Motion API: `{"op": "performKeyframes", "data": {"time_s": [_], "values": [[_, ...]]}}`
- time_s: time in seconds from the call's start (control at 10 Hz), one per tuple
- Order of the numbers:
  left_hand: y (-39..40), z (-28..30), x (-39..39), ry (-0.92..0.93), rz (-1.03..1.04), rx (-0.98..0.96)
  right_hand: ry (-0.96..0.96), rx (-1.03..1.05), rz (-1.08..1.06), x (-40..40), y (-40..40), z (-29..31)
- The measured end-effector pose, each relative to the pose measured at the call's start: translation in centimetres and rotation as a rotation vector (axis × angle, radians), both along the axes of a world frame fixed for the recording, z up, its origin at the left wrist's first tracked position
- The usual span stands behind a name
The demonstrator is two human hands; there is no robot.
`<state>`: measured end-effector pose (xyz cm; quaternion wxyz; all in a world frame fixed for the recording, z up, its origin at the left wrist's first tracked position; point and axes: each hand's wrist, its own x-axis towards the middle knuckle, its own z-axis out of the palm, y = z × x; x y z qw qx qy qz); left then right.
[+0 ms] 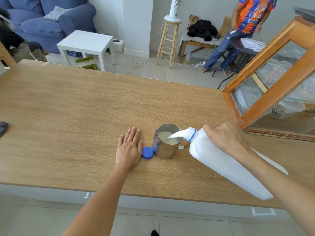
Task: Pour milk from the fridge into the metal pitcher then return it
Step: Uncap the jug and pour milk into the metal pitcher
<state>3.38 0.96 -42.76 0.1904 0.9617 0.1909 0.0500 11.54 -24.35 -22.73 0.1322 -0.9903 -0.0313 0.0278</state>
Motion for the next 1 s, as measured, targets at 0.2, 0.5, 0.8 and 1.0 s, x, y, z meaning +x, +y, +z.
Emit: {"op": "performKeyframes", "data": {"time_s": [0.2, 0.5, 0.8, 1.0], "values": [[0.00, -0.08, 0.04, -0.005, 0.000, -0.004, -0.001, 0.005, 0.001, -0.05, 0.04, 0.03], [0.04, -0.17, 0.08, -0.002, -0.002, -0.007, -0.008, -0.020, -0.010, -0.12, 0.15, 0.12], [0.05, -0.20, 0.11, 0.006, -0.003, 0.006, 0.000, -0.019, -0.005, -0.05, 0.07, 0.07], [0.08, -0.27, 0.10, 0.002, -0.002, -0.001, -0.008, -0.014, 0.000, -0.15, 0.10, 0.17]]}}
